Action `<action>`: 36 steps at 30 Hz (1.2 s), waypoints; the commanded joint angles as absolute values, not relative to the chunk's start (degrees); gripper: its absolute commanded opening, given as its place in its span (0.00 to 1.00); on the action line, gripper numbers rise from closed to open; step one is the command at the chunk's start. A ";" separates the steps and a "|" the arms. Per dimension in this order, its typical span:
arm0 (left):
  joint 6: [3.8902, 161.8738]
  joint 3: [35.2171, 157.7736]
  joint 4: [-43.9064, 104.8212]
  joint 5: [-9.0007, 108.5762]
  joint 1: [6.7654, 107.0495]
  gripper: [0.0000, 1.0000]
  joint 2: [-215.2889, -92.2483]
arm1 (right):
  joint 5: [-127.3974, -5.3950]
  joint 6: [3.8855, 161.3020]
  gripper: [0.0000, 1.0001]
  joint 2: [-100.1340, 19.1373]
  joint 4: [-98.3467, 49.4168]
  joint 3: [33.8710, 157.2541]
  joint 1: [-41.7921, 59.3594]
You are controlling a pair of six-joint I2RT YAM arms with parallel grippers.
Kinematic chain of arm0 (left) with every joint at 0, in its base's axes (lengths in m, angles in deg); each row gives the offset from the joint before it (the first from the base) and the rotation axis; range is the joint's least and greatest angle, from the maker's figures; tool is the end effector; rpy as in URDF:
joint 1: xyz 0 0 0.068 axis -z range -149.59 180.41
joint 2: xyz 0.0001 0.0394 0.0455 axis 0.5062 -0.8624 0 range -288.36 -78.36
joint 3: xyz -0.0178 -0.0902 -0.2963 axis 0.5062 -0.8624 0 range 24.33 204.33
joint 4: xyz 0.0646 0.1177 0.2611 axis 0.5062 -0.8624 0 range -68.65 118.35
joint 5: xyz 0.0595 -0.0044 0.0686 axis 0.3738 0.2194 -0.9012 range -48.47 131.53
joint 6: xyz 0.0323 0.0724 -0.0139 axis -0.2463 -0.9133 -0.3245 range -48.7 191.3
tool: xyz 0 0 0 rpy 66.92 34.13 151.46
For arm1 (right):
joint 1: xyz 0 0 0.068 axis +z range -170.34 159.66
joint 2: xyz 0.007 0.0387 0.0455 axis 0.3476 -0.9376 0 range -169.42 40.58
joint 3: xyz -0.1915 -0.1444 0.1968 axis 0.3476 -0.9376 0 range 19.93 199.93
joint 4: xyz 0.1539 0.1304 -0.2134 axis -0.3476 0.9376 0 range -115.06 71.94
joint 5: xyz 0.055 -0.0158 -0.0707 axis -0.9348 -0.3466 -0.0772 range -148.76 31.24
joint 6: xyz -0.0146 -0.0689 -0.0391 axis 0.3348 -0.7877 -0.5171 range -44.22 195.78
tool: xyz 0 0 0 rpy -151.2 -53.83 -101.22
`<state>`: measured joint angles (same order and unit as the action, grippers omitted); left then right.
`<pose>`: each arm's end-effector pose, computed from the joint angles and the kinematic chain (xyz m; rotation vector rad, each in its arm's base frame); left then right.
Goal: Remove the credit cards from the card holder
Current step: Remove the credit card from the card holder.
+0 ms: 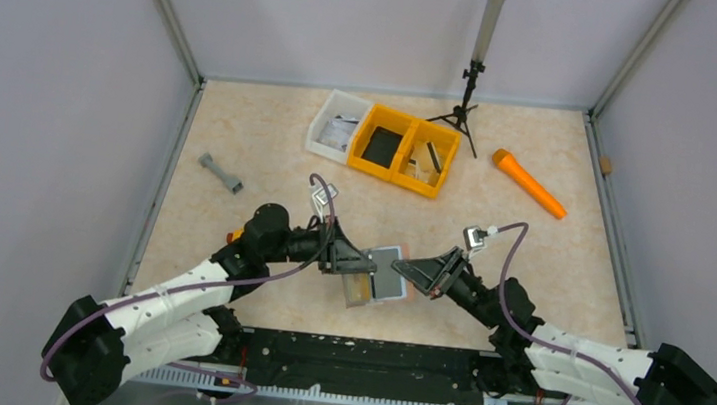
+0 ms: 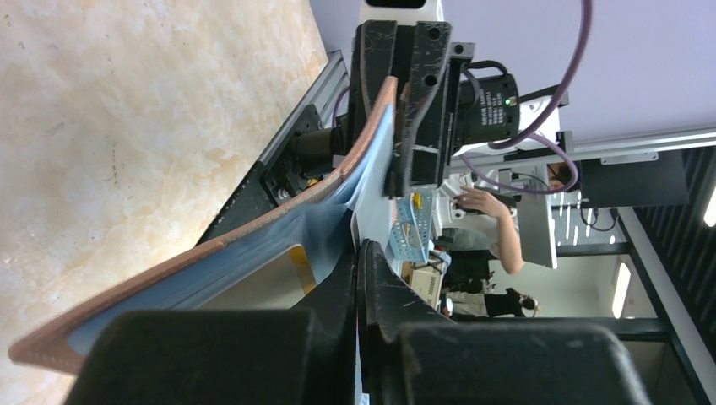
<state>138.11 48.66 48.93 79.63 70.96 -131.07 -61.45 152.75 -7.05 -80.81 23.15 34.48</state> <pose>0.1532 -0.1875 0.2570 0.1341 2.1095 -1.8366 0.1117 0.1639 0.2127 0.2756 1.6580 1.8876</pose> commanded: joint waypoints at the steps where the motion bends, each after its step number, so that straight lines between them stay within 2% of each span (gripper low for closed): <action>1: 139.11 48.16 53.57 79.23 71.17 0.00 -130.26 | -61.42 153.32 0.00 -6.04 -85.09 25.13 34.25; 3: 139.24 47.99 53.65 79.18 71.18 0.00 -130.19 | -61.35 153.45 0.00 -5.94 -85.13 24.92 34.32; 10: 139.48 46.56 54.22 78.97 71.11 0.00 -129.56 | -59.86 153.67 0.21 -4.24 -84.53 23.97 34.24; 13: 139.91 45.98 55.09 79.04 71.03 0.00 -129.60 | -59.83 153.52 0.26 -3.87 -83.91 24.06 34.25; 15: 139.94 45.88 55.25 79.01 71.04 0.00 -129.52 | -59.73 153.59 0.32 -3.86 -83.91 23.98 34.29; 16: 139.94 45.82 55.18 78.97 71.06 0.00 -129.45 | -59.77 153.62 0.32 -3.87 -83.93 23.97 34.28; 22: 140.03 45.64 55.07 79.05 70.93 0.00 -129.07 | -59.63 154.12 0.10 -3.89 -83.09 24.02 34.28; 36: 140.09 44.46 54.83 78.96 70.58 0.00 -127.98 | -59.02 154.70 0.11 -3.68 -84.71 23.03 34.29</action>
<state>140.40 45.39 52.89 79.20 70.94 -128.97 -60.08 153.60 -4.85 -78.69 22.91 34.33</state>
